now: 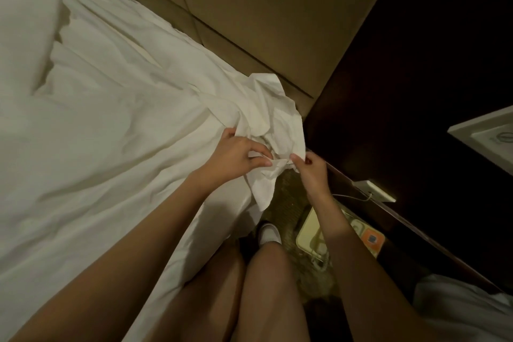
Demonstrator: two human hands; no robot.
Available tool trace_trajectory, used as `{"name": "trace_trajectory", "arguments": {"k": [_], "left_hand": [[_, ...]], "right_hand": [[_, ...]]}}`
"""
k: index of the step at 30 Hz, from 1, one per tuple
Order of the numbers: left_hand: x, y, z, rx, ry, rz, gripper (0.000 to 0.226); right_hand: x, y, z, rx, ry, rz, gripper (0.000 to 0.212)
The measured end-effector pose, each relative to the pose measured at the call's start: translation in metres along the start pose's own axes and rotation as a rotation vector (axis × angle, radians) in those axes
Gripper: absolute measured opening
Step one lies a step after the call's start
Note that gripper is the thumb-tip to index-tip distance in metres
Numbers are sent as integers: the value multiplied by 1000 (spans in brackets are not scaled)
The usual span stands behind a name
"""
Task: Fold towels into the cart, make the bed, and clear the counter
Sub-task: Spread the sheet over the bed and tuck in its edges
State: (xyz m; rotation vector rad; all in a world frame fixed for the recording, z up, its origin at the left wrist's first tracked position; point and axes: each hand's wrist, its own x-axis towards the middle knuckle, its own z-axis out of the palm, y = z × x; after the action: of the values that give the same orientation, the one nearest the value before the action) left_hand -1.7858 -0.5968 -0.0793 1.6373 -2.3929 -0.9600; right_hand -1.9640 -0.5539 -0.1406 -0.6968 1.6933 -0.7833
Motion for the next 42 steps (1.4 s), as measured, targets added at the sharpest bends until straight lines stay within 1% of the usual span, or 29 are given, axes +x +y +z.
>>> {"name": "trace_trajectory", "arguments": {"k": [1, 2, 4, 7, 10, 13, 16, 19, 21, 22, 24, 26, 29, 32, 35, 37, 39, 40, 42], "left_hand": [[-3, 6, -6, -12, 5, -4, 22], [-6, 12, -13, -27, 9, -13, 22], [-12, 28, -30, -56, 30, -24, 22], [-15, 59, -62, -119, 44, -41, 21], [-17, 87, -95, -148, 17, -64, 18], [-19, 97, -121, -170, 61, -93, 8], [-21, 98, -141, -200, 97, -106, 10], [-21, 112, -157, -290, 74, -61, 16], [-19, 125, -163, -432, 53, -11, 17], [-19, 132, -165, -489, 34, 6, 16], [-20, 148, -170, -551, -26, 35, 13], [-22, 162, -176, -601, -66, 74, 10], [-21, 183, -191, -639, -90, 166, 13], [-18, 202, -201, -680, -128, 229, 13], [-18, 216, -204, -730, -155, 276, 12], [-19, 224, -203, -726, -169, 289, 12], [-21, 232, -202, -735, -195, 300, 13], [-22, 236, -202, -747, -213, 305, 14], [-24, 243, -200, -765, -223, 309, 16]], "right_hand": [[-9, -6, -10, -14, 22, -39, 6], [-18, -15, -21, -25, 50, -77, 6], [-39, -39, -41, -26, 93, -150, 10], [-66, -82, -59, -5, 89, -223, 18], [-86, -124, -74, -13, 96, -258, 14], [-99, -156, -91, -17, 109, -278, 16], [-110, -179, -106, -111, 88, -295, 13], [-116, -196, -118, -283, 70, -308, 20], [-123, -210, -125, -349, 93, -295, 23], [-128, -218, -129, -362, 107, -284, 21], [-137, -230, -138, -352, 91, -276, 12], [-147, -243, -146, -320, 16, -300, 7], [-156, -257, -150, -320, -68, -325, 10], [-162, -268, -148, -331, -50, -345, 11], [-173, -279, -149, -263, -13, -340, 11], [-181, -284, -150, -254, -53, -360, 12], [-187, -289, -154, -264, -92, -395, 5], [-191, -291, -157, -266, -104, -409, 5], [-197, -294, -162, -257, -121, -400, 16]]}}
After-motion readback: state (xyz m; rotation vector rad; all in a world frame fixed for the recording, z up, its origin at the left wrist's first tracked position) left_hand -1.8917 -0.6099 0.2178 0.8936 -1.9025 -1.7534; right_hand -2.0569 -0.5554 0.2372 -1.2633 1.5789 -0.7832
